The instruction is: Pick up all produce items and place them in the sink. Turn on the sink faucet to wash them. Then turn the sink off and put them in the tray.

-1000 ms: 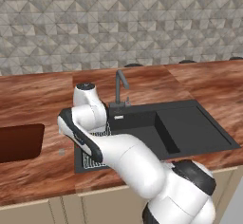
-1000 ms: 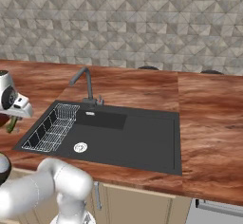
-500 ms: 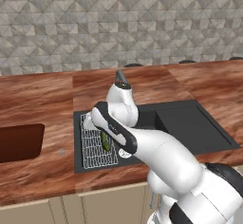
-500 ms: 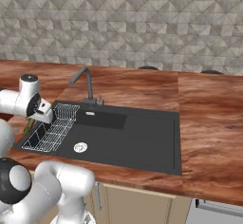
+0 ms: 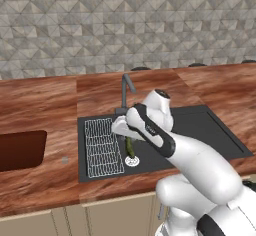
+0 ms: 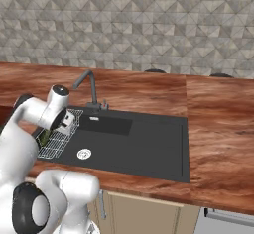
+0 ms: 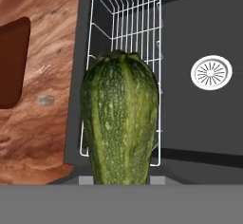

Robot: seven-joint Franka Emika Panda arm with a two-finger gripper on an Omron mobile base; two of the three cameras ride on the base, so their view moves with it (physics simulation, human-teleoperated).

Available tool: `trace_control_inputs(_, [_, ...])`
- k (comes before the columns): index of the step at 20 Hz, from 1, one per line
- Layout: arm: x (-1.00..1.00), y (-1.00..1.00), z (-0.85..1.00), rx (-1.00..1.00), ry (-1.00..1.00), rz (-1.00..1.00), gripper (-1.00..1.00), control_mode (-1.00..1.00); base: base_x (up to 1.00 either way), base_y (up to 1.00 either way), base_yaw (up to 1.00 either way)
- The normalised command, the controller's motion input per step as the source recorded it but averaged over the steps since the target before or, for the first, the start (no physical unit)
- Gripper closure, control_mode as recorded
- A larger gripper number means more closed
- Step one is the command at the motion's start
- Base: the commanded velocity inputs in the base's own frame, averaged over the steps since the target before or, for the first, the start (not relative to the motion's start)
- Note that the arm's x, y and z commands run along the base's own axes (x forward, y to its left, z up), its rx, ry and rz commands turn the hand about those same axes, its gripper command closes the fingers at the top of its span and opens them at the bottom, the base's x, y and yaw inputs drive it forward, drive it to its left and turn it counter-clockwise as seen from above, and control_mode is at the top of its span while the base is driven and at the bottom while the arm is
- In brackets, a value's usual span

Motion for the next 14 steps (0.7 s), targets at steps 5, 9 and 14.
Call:
trace_control_inputs(5, [0.05, -0.64, -0.08, 0.12, 0.00, 0.00, 1.00, -1.00, 0.00, 0.00, 0.00])
trace_control_inputs(9, [0.12, -0.56, -0.09, 0.08, 0.00, 0.00, 1.00, -1.00, 0.00, 0.00, 0.00])
trace_control_inputs(14, [0.16, -0.53, -0.13, 0.05, 0.01, 0.00, 1.00, -1.00, 0.00, 0.00, 0.00])
